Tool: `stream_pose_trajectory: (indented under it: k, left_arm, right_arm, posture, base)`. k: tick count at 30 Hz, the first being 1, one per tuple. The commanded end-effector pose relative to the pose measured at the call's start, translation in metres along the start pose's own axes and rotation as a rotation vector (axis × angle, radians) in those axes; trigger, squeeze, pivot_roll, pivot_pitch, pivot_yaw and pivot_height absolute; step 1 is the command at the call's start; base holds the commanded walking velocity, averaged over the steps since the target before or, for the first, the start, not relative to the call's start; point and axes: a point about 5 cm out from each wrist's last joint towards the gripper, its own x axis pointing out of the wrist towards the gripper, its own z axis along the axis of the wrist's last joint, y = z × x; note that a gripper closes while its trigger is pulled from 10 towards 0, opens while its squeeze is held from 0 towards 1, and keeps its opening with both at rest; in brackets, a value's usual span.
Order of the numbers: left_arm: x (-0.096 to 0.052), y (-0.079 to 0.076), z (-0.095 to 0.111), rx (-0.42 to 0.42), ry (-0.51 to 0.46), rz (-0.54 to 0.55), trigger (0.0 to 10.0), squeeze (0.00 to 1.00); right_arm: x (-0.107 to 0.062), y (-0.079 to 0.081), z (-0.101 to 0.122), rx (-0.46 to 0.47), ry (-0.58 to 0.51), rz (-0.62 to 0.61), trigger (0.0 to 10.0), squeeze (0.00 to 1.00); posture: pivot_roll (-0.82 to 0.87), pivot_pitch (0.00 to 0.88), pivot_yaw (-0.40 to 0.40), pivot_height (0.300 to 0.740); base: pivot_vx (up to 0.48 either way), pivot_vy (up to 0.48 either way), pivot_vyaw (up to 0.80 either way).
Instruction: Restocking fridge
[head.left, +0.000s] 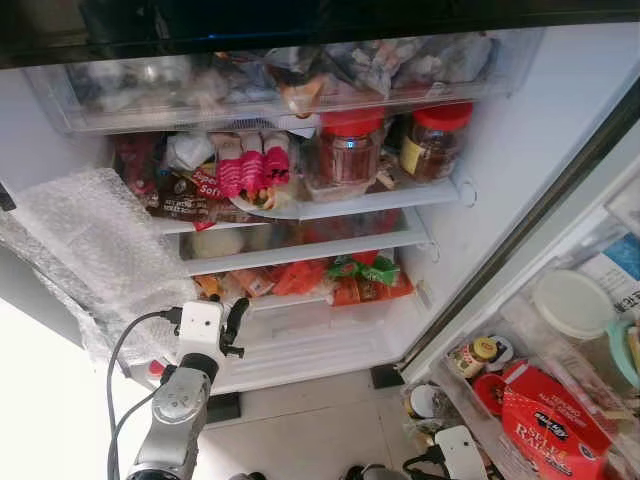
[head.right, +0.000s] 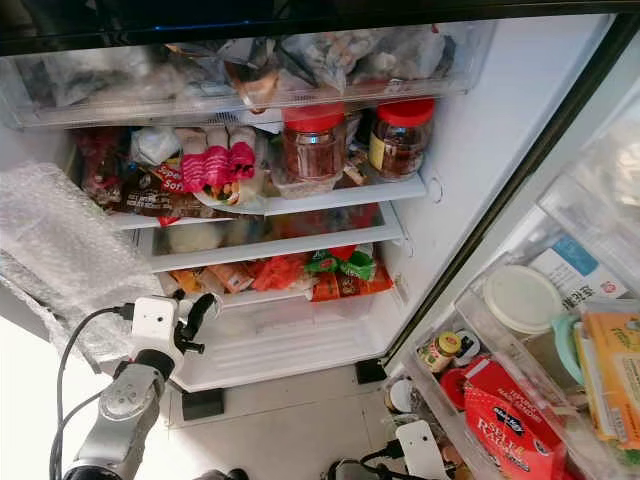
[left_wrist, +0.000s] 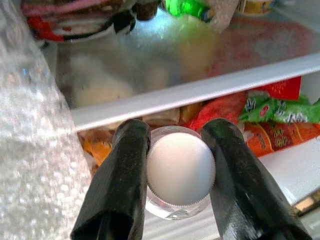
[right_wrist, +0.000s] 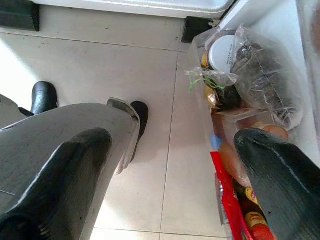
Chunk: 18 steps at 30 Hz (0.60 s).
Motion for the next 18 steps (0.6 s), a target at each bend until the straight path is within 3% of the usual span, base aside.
stream_pose_trajectory:
  k: [1,18]
  left_arm:
    - [0.0013,-0.0011,0.0065,-0.004,-0.039,0.000,10.0,0.00]
    - [0.0007,-0.0012,0.0077,-0.006,-0.042,-0.003,10.0,0.00]
  right_arm:
    - [-0.0028,0.0006,-0.0106,0.006,0.028,0.003,10.0,0.00]
    - [-0.0024,0.0013,-0.0101,0.010,0.028,0.002,10.0,0.00]
  posture:
    - [-0.12,0.198,-0.042,0.740]
    - [-0.13,0.202,-0.039,0.740]
  base:
    - [0.000,0.000,0.00]
    - [0.000,0.000,0.00]
